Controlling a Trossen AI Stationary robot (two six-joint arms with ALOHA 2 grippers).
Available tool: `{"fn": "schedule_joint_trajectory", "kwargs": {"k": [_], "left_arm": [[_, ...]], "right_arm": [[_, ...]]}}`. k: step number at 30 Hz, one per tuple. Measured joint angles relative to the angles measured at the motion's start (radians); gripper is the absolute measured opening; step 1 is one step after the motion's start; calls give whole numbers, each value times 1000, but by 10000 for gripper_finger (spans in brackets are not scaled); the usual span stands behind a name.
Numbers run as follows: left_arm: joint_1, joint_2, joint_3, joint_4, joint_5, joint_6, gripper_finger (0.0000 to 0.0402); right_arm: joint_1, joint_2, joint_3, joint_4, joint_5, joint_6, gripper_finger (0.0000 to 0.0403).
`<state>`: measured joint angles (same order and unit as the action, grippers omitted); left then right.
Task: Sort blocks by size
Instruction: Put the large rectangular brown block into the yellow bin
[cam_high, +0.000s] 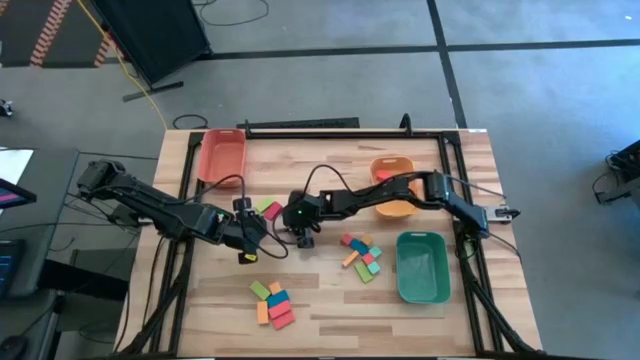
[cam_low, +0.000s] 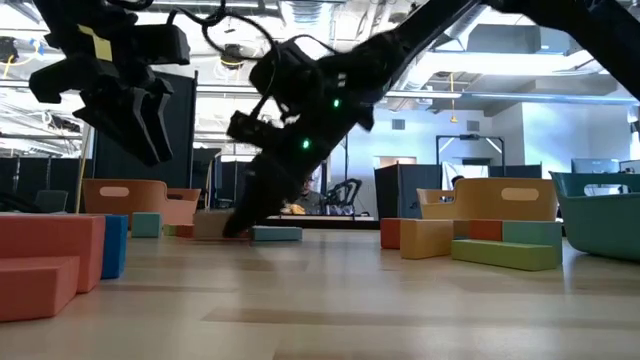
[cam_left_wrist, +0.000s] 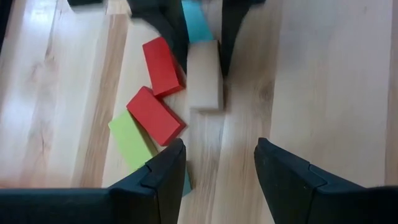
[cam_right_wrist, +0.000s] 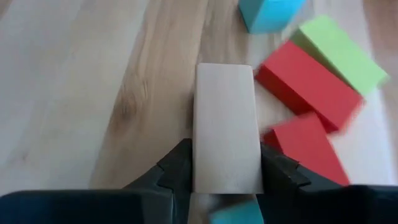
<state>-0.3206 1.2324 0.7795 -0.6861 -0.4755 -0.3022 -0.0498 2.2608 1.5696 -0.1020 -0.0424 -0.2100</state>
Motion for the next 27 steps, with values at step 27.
{"fn": "schedule_joint_trajectory", "kwargs": {"k": [27], "left_arm": [[-16, 0, 0, -13, 2, -15, 180]], "right_arm": [[13, -465, -93, -873, 408, 186, 159]]}}
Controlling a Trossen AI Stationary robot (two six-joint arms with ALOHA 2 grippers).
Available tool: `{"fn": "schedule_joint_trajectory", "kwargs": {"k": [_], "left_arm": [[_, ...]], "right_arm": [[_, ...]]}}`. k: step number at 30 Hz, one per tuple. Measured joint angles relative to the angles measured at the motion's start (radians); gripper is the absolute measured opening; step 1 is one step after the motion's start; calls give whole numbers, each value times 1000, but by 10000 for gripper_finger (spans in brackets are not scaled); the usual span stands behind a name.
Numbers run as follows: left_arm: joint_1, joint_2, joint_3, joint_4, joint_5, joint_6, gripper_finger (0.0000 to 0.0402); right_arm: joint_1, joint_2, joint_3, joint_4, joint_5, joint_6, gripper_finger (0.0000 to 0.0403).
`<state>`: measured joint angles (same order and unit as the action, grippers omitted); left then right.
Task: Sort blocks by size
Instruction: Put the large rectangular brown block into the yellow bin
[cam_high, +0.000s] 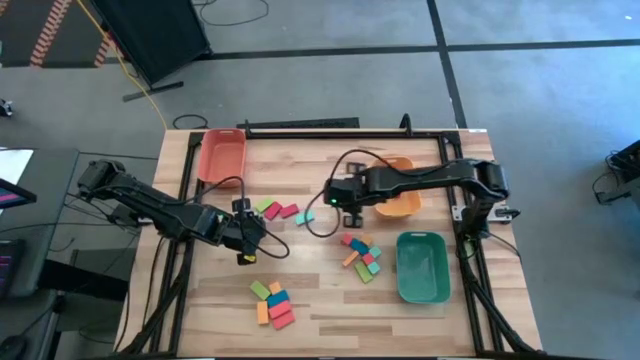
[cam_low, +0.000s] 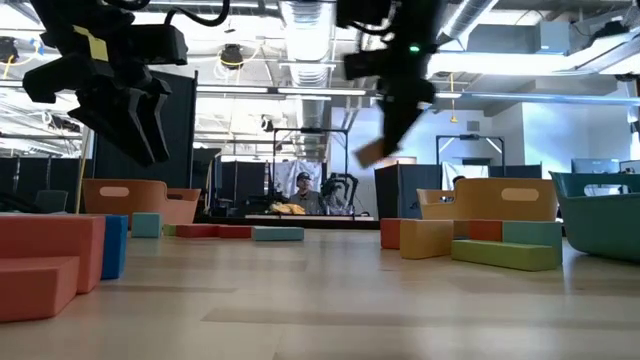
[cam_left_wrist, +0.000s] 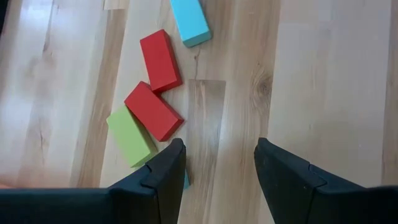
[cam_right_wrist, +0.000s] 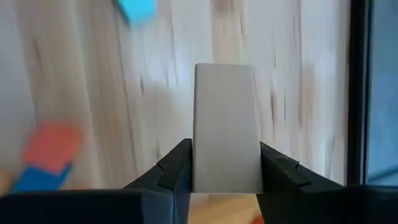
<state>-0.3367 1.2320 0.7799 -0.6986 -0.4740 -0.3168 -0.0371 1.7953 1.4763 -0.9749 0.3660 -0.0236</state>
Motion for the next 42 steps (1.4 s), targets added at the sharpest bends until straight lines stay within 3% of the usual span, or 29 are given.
{"fn": "schedule_joint_trajectory", "kwargs": {"k": [19, 27, 42], "left_arm": [[1, 0, 0, -51, -14, -6, 180], [14, 0, 0, -70, -16, -27, 180], [-24, 0, 0, 46, 258, 47, 180]], "right_arm": [[-5, -472, -509, -67, 56, 362, 159], [-46, -515, -660, -57, 21, 419, 162], [-84, -515, -715, 30, -18, 390, 182]]}}
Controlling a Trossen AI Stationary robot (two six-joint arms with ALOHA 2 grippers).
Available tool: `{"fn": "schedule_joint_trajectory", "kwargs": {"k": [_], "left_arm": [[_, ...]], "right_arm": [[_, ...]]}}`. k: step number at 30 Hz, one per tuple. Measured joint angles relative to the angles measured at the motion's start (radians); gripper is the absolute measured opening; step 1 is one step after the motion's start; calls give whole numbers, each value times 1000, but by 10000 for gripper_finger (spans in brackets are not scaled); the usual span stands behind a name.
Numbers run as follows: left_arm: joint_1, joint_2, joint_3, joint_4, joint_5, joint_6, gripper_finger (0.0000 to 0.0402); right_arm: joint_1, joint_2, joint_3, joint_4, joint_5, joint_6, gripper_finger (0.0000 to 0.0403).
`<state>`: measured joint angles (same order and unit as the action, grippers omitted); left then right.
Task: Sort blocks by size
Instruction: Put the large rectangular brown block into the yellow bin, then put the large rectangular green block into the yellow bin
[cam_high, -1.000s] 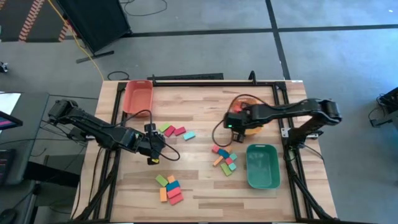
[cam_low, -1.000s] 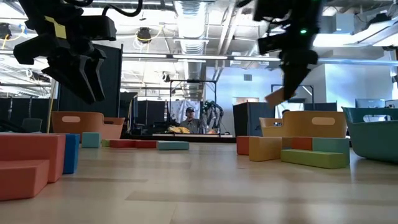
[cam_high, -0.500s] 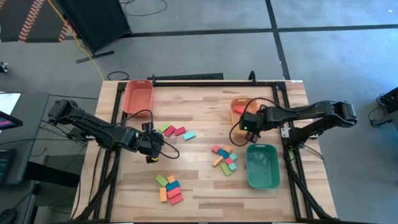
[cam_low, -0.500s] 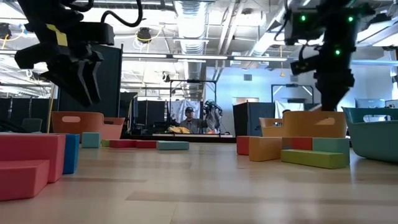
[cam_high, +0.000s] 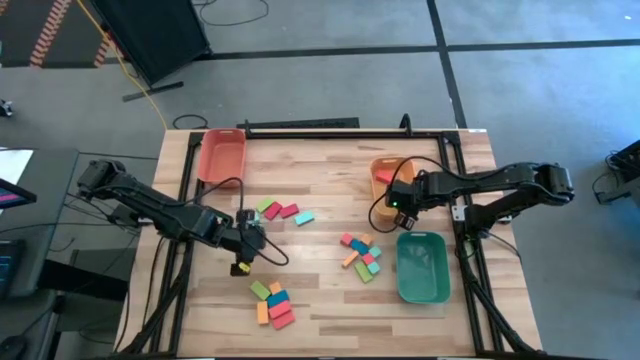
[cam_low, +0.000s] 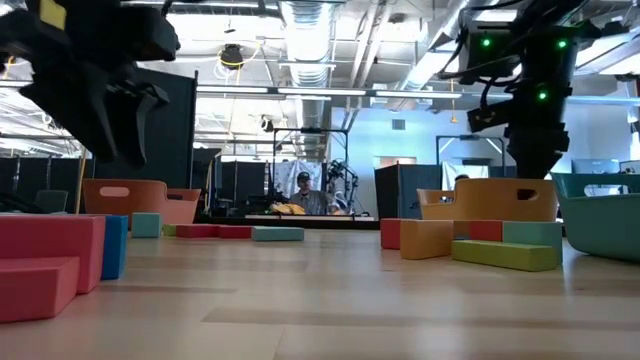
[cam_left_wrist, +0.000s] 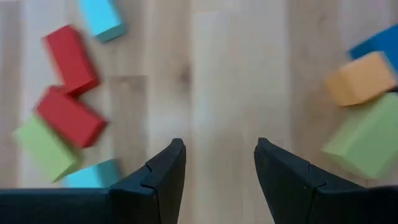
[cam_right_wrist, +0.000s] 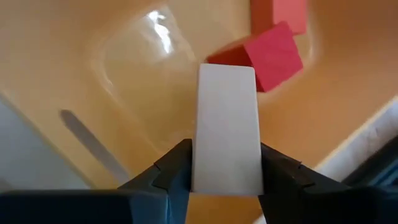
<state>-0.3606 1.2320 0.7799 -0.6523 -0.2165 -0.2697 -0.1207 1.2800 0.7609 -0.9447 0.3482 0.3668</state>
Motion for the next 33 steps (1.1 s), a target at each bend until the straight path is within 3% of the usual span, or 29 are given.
{"fn": "schedule_joint_trajectory", "kwargs": {"k": [22, 33], "left_arm": [[-147, 0, 0, 100, 59, -1, 181], [-181, 70, -39, 199, 135, -19, 199]], "right_arm": [[0, 0, 0, 60, -6, -10, 252], [0, -16, 14, 59, -4, -39, 256]]}}
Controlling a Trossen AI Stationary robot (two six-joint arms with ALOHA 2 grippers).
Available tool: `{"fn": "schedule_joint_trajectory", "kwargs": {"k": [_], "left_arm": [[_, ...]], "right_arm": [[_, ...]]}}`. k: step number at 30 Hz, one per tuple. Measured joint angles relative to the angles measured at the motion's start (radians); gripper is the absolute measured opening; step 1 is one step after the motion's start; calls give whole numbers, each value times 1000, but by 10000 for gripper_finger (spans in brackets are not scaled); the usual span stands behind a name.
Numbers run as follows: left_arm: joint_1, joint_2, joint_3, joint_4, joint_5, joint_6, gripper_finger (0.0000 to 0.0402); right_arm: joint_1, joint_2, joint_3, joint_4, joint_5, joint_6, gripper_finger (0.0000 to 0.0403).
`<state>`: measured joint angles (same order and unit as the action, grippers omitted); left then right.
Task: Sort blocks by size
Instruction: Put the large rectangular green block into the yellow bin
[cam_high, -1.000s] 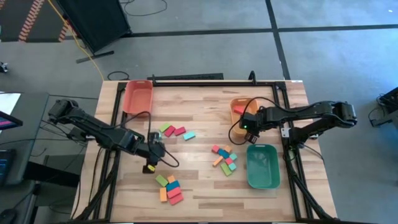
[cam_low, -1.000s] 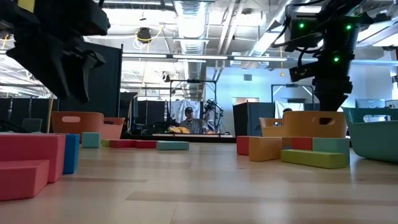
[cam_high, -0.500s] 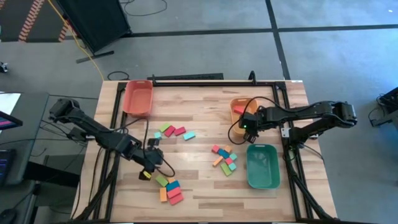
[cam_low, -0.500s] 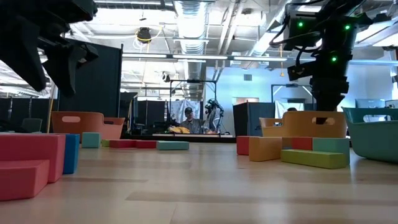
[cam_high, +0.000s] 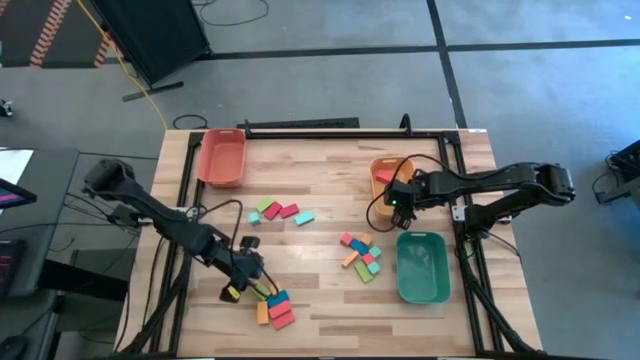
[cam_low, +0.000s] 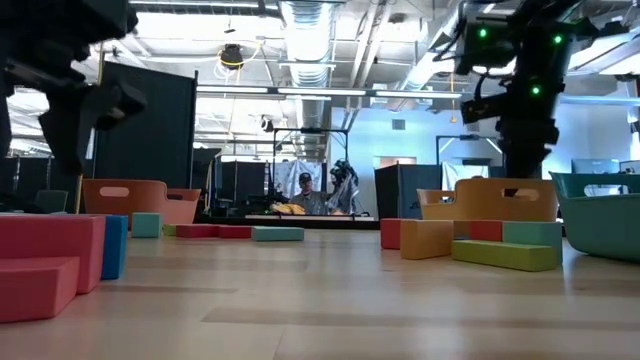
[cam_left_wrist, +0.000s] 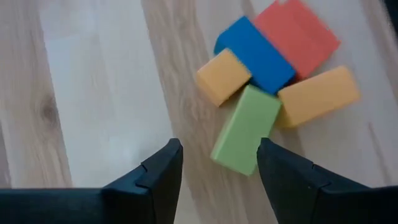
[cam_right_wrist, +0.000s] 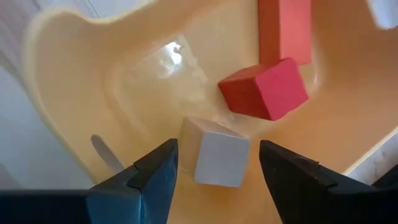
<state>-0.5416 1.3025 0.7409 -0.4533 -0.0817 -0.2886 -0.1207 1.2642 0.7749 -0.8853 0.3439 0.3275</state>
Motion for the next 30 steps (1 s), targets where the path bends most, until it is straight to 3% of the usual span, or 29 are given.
{"fn": "schedule_joint_trajectory", "kwargs": {"k": [13, 21, 30], "left_arm": [[-12, 26, -1, 52, 5, 2, 219], [-30, 31, -1, 71, 28, -5, 235], [-52, 178, -2, 103, 55, 9, 238]], "right_arm": [[19, -159, 73, 41, 1, -56, 256], [65, -165, 73, 93, -4, -67, 256], [89, -158, 73, 155, -4, -90, 256]]}}
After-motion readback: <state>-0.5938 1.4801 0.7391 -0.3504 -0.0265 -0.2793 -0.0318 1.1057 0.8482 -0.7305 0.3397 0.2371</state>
